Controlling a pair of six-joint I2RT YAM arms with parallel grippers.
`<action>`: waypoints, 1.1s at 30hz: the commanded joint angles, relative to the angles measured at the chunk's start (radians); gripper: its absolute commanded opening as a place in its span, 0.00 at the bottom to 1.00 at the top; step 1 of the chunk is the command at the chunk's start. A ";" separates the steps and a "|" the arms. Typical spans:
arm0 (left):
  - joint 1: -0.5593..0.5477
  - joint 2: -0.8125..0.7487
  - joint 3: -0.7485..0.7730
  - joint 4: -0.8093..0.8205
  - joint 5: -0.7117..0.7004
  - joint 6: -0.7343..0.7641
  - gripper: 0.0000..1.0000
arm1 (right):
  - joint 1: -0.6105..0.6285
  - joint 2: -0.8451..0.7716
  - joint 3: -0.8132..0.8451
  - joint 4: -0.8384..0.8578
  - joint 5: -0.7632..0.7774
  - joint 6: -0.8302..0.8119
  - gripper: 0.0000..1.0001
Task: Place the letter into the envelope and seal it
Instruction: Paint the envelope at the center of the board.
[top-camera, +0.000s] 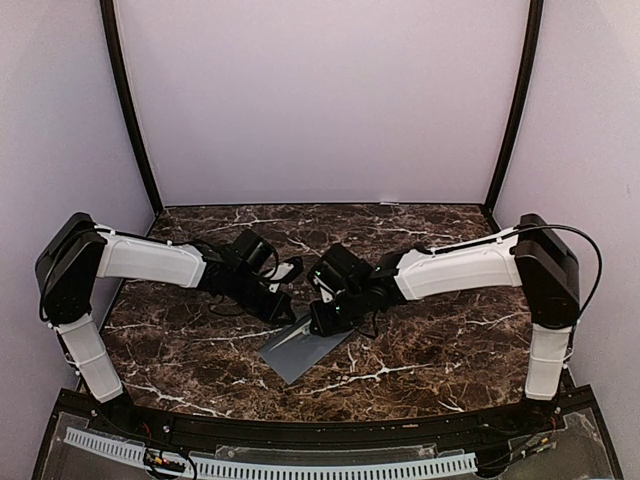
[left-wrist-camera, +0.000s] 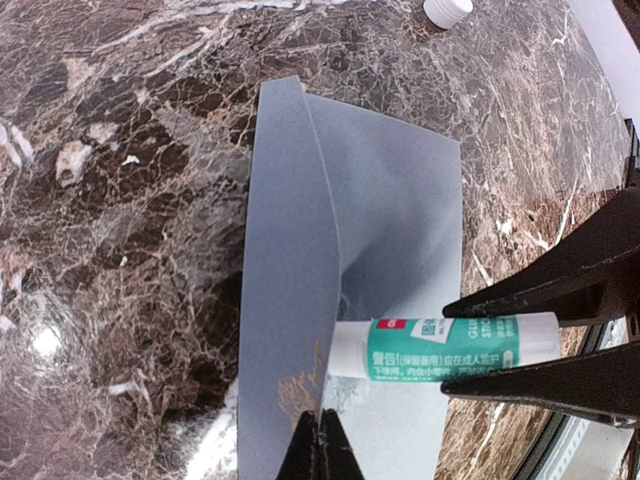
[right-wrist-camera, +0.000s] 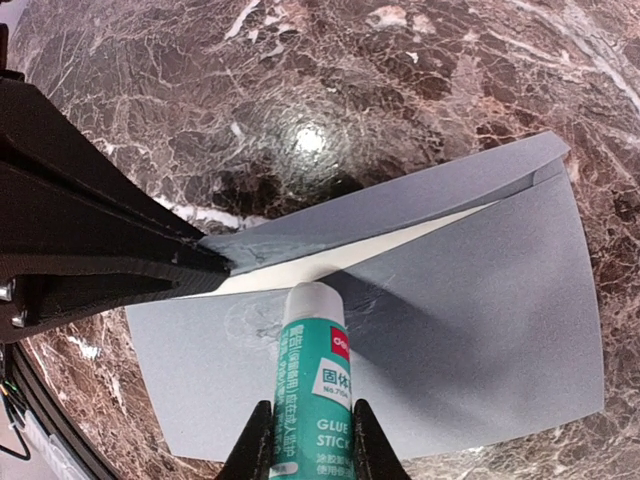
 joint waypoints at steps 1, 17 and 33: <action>0.003 0.006 0.016 -0.032 -0.001 -0.003 0.00 | 0.020 -0.009 -0.019 0.016 -0.035 0.025 0.00; 0.003 0.006 0.017 -0.035 0.000 0.001 0.00 | 0.029 0.010 0.007 -0.015 0.007 0.060 0.00; 0.004 0.005 0.017 -0.027 0.028 0.024 0.00 | -0.063 -0.029 -0.053 -0.002 0.044 0.065 0.00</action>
